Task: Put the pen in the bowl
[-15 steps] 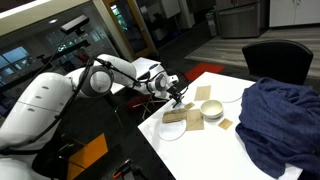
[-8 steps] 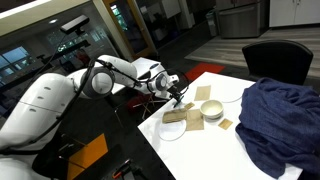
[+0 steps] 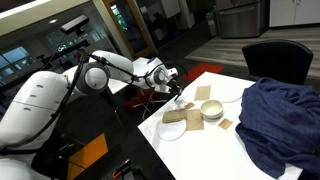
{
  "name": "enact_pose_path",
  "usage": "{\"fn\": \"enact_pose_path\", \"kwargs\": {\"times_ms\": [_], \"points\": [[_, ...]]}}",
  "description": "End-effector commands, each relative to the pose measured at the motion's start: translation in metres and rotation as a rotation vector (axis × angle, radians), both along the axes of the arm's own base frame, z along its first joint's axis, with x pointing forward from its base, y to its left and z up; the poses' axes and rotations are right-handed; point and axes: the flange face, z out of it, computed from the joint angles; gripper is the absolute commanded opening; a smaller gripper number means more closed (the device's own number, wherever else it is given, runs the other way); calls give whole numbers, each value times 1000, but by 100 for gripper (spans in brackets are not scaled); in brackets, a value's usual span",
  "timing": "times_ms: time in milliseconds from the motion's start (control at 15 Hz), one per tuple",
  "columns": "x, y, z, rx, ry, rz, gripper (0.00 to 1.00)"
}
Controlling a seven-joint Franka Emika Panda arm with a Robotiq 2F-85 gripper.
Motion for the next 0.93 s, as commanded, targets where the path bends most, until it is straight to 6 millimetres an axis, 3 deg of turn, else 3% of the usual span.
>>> {"fn": "enact_pose_path", "kwargs": {"times_ms": [0, 600, 867], "points": [[-3, -7, 37, -32, -50, -65, 3], [7, -66, 92, -51, -185, -354, 3], [9, -96, 101, -58, -236, -458, 3]]}}
